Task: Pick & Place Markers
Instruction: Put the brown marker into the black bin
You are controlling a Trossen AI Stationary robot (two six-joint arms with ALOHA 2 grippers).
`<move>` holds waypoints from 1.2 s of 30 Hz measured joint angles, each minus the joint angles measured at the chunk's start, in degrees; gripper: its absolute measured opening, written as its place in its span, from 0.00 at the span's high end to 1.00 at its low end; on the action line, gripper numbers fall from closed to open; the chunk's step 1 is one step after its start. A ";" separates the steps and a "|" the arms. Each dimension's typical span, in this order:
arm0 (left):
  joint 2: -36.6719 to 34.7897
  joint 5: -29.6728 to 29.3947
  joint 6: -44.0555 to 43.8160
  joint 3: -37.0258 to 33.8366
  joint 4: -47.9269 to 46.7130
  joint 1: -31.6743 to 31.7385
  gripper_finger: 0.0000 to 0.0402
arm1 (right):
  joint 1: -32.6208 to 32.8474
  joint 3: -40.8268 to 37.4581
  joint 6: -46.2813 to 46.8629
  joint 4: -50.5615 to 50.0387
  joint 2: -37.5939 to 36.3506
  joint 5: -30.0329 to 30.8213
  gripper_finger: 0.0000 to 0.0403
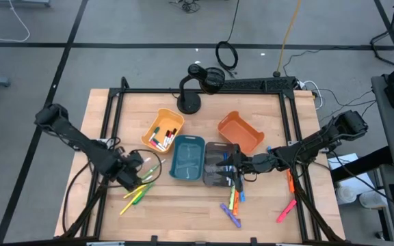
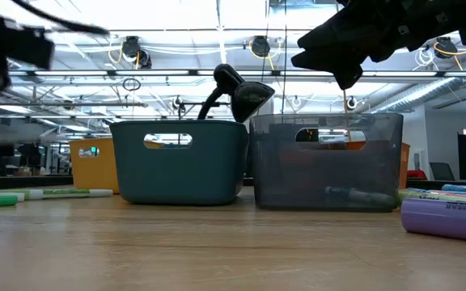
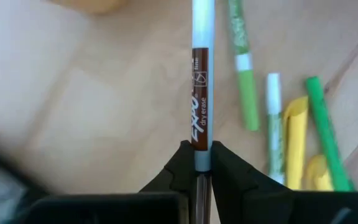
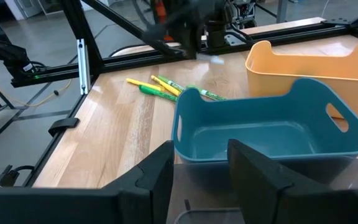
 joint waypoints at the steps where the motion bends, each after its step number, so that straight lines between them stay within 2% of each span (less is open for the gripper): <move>1: -0.71 -2.12 0.54 0.92 -0.12 -0.84 0.92 | -0.01 0.00 0.00 -0.02 0.00 0.02 0.65; 5: -3.15 -13.81 4.91 4.23 4.44 -3.96 0.92 | 0.00 0.00 0.00 0.00 0.00 0.02 0.65; 9: -5.19 -24.48 16.12 4.41 15.58 -7.08 0.92 | -0.09 0.00 -1.36 2.92 0.09 0.37 0.65; 11: -5.53 -28.77 21.64 4.45 20.16 -8.20 0.92 | -0.09 0.02 -4.03 8.16 1.41 2.31 0.65; 13: -5.56 -31.85 27.33 4.42 24.68 -8.93 0.92 | -0.11 0.00 -7.59 14.27 3.68 4.48 0.65; 18: -5.56 -35.23 39.70 3.90 36.91 -8.87 0.92 | -0.59 0.08 -14.80 31.45 11.52 4.48 0.65; 22: -5.56 -31.75 51.08 1.76 50.19 -6.37 0.92 | -1.68 1.95 -15.93 32.98 15.29 2.21 0.65; 27: -5.45 -19.88 61.90 -2.47 66.61 -0.36 0.92 | -1.97 4.69 -16.00 33.07 16.85 -1.50 0.65; 33: -5.29 -10.16 65.78 -6.02 76.78 7.56 0.92 | -1.86 8.14 -16.30 33.46 16.87 -1.63 0.65; 36: -2.99 -4.63 66.11 -6.32 81.95 11.80 0.92 | -1.88 10.24 -17.79 33.33 16.87 -4.34 0.65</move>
